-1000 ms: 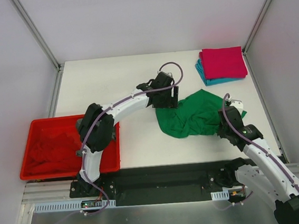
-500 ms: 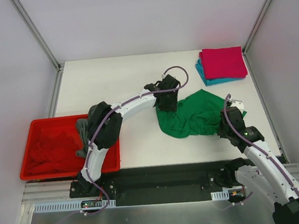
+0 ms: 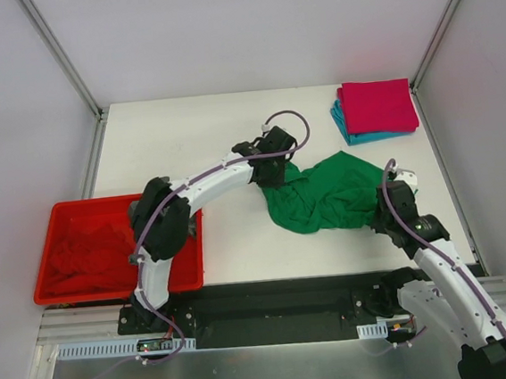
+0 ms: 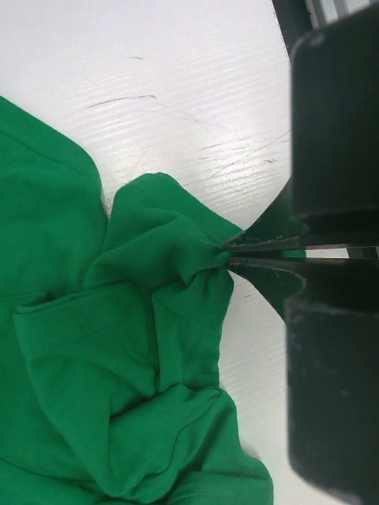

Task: Fold and stack the t-shirts
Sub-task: Flatten out the tshirt

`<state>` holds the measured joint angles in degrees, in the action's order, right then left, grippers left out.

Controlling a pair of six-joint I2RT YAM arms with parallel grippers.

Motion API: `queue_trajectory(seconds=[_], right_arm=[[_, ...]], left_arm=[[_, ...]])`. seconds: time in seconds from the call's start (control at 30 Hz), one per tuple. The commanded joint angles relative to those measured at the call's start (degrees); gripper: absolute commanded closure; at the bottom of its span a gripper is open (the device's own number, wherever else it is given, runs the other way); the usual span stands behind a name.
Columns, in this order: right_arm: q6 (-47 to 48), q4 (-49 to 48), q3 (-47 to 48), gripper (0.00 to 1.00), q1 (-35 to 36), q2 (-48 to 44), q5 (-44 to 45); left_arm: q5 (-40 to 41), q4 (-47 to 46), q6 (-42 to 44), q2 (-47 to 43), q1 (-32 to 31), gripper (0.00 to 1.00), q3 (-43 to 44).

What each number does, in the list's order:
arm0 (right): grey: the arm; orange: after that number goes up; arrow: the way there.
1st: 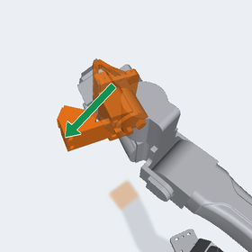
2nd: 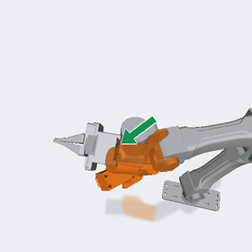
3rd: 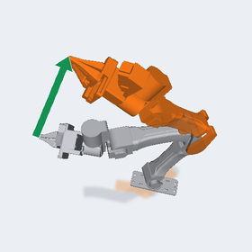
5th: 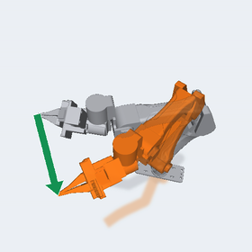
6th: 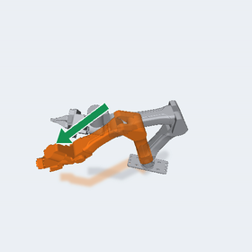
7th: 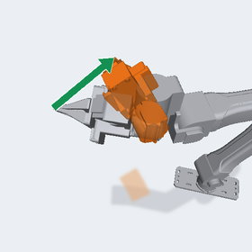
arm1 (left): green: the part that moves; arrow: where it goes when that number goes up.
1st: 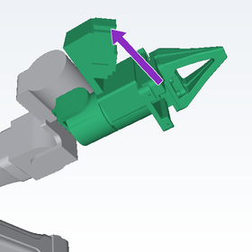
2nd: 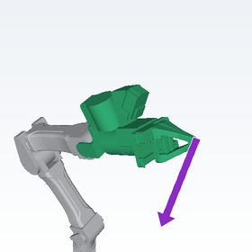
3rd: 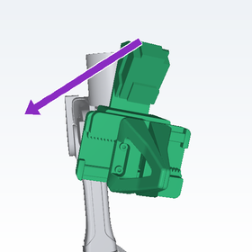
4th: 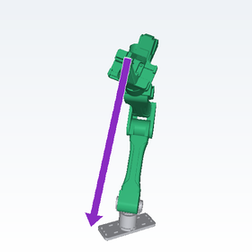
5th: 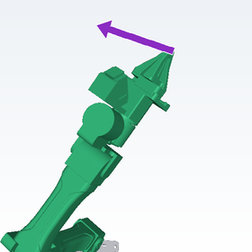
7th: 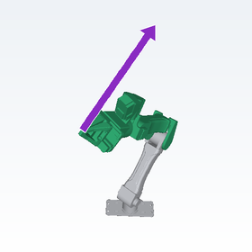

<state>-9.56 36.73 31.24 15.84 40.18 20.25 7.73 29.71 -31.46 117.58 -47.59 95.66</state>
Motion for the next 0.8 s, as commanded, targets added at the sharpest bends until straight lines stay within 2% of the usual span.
queue_trajectory(seconds=[0.0, 0.17, 0.4, 0.63, 0.77], right_arm=[[-0.1, 1.8, 5.3, 1.0, -1.1, -2.6, 2.0], [0.0, 5.3, 14.7, 1.0, -1.2, -6.7, 1.5], [2.9, 11.3, 35.1, 0.99, -1.2, -9.9, 1.2], [6.7, 15.7, 62.8, 1.0, -1.2, -3.6, -3.9], [7.5, 18.3, 73.8, 1.0, -1.2, 0.3, -10.1]], left_arm=[[5.4, 1.6, 1.3, -14.5, 1.6, 1.0, -4.1], [7.7, 1.7, 2.2, -28.3, 4.2, 1.0, -8.2], [10.3, 1.8, 3.6, -45.8, 5.8, 1.0, -9.3], [12.4, 2.4, 5.5, -61.9, 5.8, 1.0, -4.5], [11.6, 2.5, 5.9, -67.2, 5.8, 1.0, -3.2]])
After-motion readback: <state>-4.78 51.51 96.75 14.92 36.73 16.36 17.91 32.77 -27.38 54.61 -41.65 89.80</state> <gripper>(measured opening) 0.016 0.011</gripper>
